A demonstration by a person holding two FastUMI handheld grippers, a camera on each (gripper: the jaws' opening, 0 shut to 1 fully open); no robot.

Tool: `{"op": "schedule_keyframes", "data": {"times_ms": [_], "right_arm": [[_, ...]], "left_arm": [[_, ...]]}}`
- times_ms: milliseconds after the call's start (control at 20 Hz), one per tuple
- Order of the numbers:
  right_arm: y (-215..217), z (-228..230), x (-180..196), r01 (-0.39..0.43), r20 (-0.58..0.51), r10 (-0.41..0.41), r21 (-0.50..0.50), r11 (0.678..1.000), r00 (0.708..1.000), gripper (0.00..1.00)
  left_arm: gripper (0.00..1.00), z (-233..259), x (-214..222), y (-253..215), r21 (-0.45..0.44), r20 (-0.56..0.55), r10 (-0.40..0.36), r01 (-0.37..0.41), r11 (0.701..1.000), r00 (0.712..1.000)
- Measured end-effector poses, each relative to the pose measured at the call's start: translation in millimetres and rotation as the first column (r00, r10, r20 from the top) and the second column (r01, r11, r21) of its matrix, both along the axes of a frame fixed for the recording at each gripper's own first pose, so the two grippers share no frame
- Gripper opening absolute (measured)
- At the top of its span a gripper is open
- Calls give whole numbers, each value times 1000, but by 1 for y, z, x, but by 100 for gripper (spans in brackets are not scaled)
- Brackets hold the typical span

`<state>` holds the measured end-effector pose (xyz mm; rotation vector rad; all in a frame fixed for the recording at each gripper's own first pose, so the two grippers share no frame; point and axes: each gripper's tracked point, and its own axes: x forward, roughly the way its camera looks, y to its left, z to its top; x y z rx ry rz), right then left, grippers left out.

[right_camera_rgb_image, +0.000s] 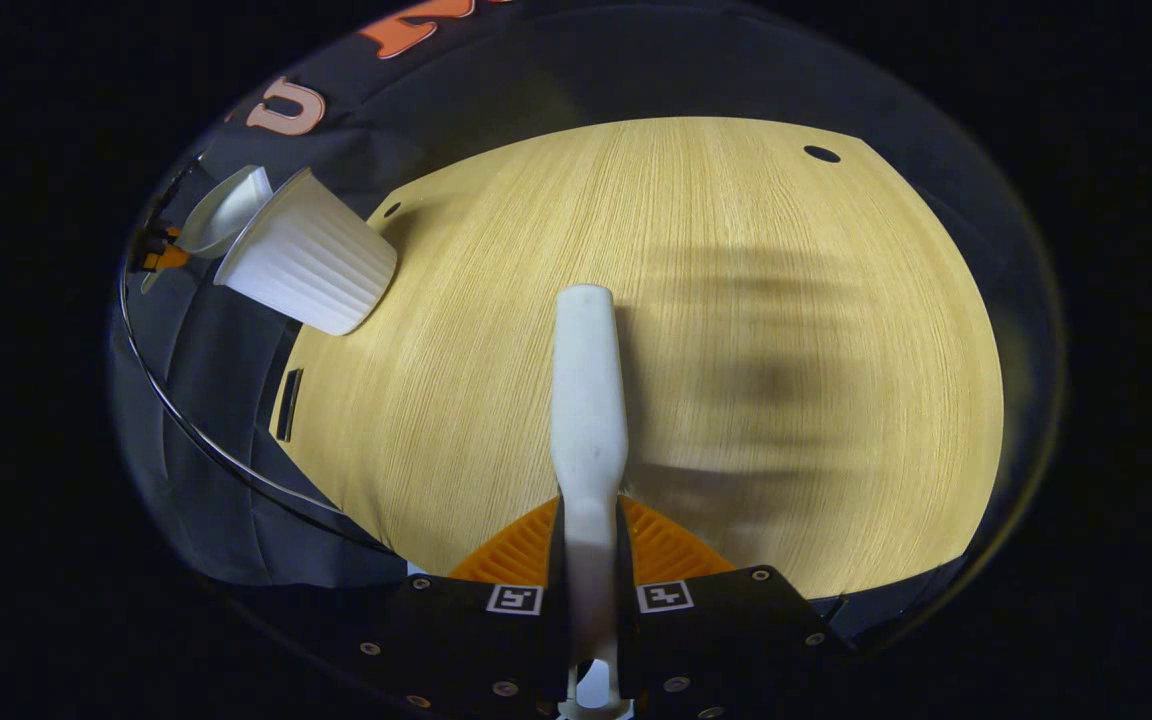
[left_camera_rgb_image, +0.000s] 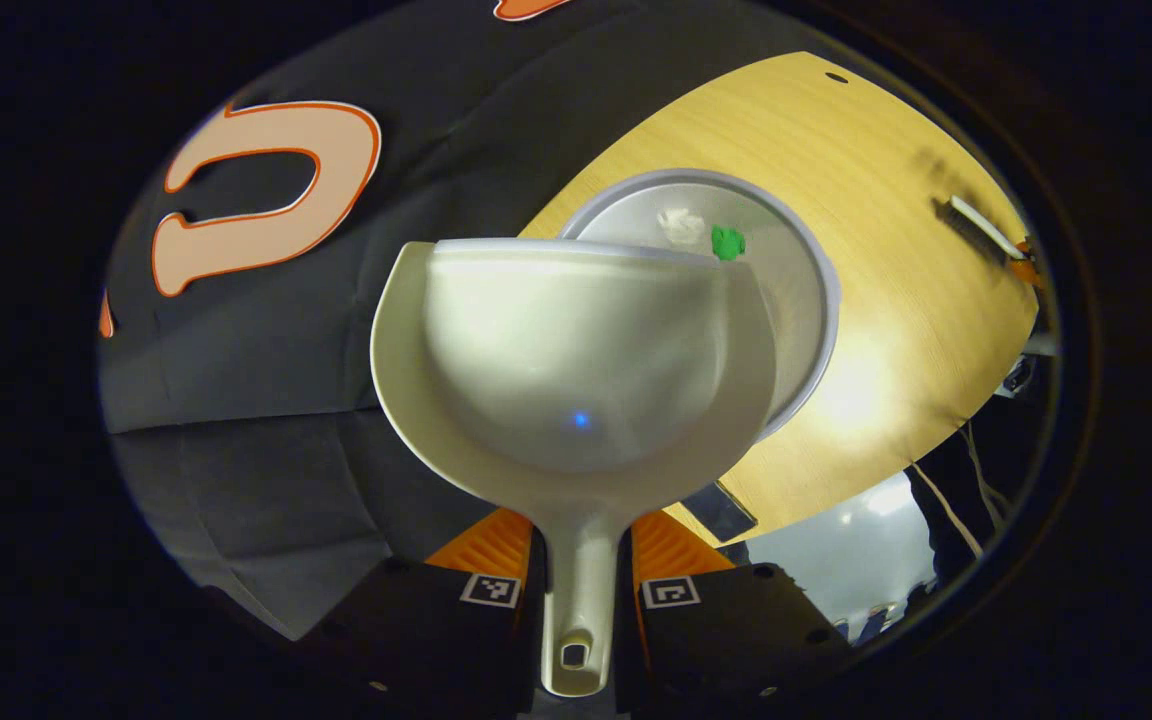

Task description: Pick up the small broom and dustpan from the desktop, sweep the trash into the dustpan with the broom, and then empty the trash into the garbage bin.

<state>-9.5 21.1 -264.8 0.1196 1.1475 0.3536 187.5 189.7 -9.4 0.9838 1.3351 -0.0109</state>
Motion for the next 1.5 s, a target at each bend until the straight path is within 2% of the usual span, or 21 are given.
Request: {"op": "schedule_keyframes", "data": {"times_ms": [200, 350, 500, 650, 850, 950, 1100, 1300, 1400, 1500], "right_arm": [[0, 0, 2, 20, -5, -20, 4, 1000, 1000, 20], [-2, 2, 3, 11, -9, -11, 2, 1000, 1000, 20], [0, 9, 7, 15, 1, -15, 3, 1000, 1000, 19], [-1, 18, 12, 17, 26, -17, -6, 1000, 1000, 19], [6, 28, 22, 30, 71, -28, -21, 999, 997, 19], [6, 34, 23, 28, 99, -25, -30, 999, 995, 19], [7, 40, 27, 66, 141, -60, -39, 997, 988, 19], [2, 35, 38, 143, 187, -130, -58, 988, 974, 19], [-3, 30, 43, 168, 202, -149, -83, 982, 968, 19], [-5, 25, 47, 177, 217, -150, -109, 978, 964, 19]], "left_arm": [[30, -16, 1, -3, -94, 18, 37, -35, 995, 999], [30, -17, -13, -14, -244, 76, 96, -75, 967, 993], [30, -5, -29, -29, -393, 136, 142, -78, 916, 980], [30, 1, -45, -57, -501, 182, 97, 7, 865, 978], [30, -11, -53, -125, -650, 173, 28, 93, 754, 985], [30, -25, -60, -148, -691, 139, -2, 99, 716, 990], [30, -77, -69, -182, -700, 76, -32, 77, 710, 997], [30, -132, -76, -219, -739, 17, -28, 32, 673, 999], [30, -161, -74, -226, -730, 3, -6, 6, 683, 1000], [30, -187, -70, -223, -695, 11, 35, -18, 719, 999]]}}
